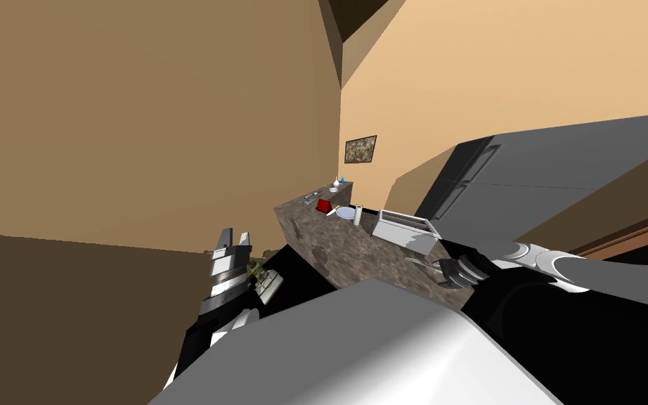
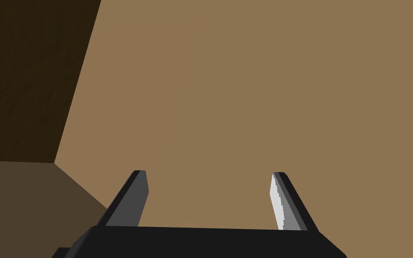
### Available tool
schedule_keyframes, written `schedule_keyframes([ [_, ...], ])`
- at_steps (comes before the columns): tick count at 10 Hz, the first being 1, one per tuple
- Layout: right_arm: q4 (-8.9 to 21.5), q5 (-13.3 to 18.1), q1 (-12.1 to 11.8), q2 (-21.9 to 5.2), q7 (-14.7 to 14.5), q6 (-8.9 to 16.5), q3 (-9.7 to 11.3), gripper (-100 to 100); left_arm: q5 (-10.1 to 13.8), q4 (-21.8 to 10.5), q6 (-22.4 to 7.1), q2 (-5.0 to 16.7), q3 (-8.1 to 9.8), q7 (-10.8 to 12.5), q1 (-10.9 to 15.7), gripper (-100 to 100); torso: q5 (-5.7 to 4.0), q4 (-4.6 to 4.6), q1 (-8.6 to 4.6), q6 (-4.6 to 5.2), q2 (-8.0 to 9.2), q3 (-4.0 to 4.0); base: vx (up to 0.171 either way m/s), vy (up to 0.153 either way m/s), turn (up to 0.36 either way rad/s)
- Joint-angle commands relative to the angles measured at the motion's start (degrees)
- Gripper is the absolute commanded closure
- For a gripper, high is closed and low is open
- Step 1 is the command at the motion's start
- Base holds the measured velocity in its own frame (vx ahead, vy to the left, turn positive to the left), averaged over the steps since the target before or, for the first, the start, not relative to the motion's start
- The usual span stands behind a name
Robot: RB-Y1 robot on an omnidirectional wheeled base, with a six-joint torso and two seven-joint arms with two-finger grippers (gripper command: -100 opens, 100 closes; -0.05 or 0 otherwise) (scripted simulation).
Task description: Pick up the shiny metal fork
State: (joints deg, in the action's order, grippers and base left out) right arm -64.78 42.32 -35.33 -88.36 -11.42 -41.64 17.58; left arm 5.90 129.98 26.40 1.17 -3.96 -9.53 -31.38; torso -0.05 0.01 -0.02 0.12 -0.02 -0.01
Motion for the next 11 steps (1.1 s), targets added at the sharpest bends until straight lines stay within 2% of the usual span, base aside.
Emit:
schedule_keyframes([
  [1,0.0,0.0,0.0,0.0,0.0,0.0,0.0,-100,0.0,0.0,0.0,0.0,0.0,0.0,0.0,0,0.0,0.0,0.0,0.0,0.0,0.0,-0.007,-0.007,0.013],
  [2,0.0,0.0,0.0,0.1,-0.1,0.2,0.0,100,0.0,0.0,0.0,0.0,0.0,0.0,0.0,0,0.02,0.0,0.04,0.0,-0.02,-0.01,0.0,0.0,0.0],
  [6,0.0,0.0,0.0,0.0,-0.1,0.2,-0.1,100,0.0,0.0,0.0,0.0,0.0,0.0,0.0,0,-0.12,-0.03,0.01,0.06,-0.02,-0.02,0.0,0.0,0.0],
  [7,0.0,0.0,0.0,0.0,-0.1,0.2,-0.1,0,0.0,0.0,0.0,0.0,0.0,0.0,0.0,0,-0.12,-0.02,0.0,0.06,-0.03,-0.02,0.0,0.0,0.0],
  [8,-0.1,-0.1,0.5,-1.9,0.7,-1.4,-0.4,100,0.0,0.0,0.0,0.0,0.0,0.0,0.0,0,-0.12,-0.02,0.0,0.06,-0.03,-0.02,0.017,0.014,-0.095],
  [9,-0.3,-0.3,0.4,-2.7,1.0,-1.8,-0.6,100,0.0,0.0,0.0,0.0,0.0,0.0,0.0,0,-0.06,-0.02,0.06,0.09,-0.08,-0.04,0.018,0.024,-0.091],
  [10,-0.1,0.1,0.8,-2.0,0.8,-1.4,-0.2,100,0.0,0.0,0.0,0.0,0.0,0.0,0.0,0,-0.06,-0.03,0.13,0.07,-0.08,-0.05,0.006,0.009,-0.015],
  [11,-0.2,0.1,0.8,-2.2,1.0,-1.4,-0.2,0,0.0,0.0,0.0,0.0,0.0,0.0,0.0,0,-0.09,-0.03,0.08,0.07,-0.05,-0.04,0.0,0.0,0.0],
])
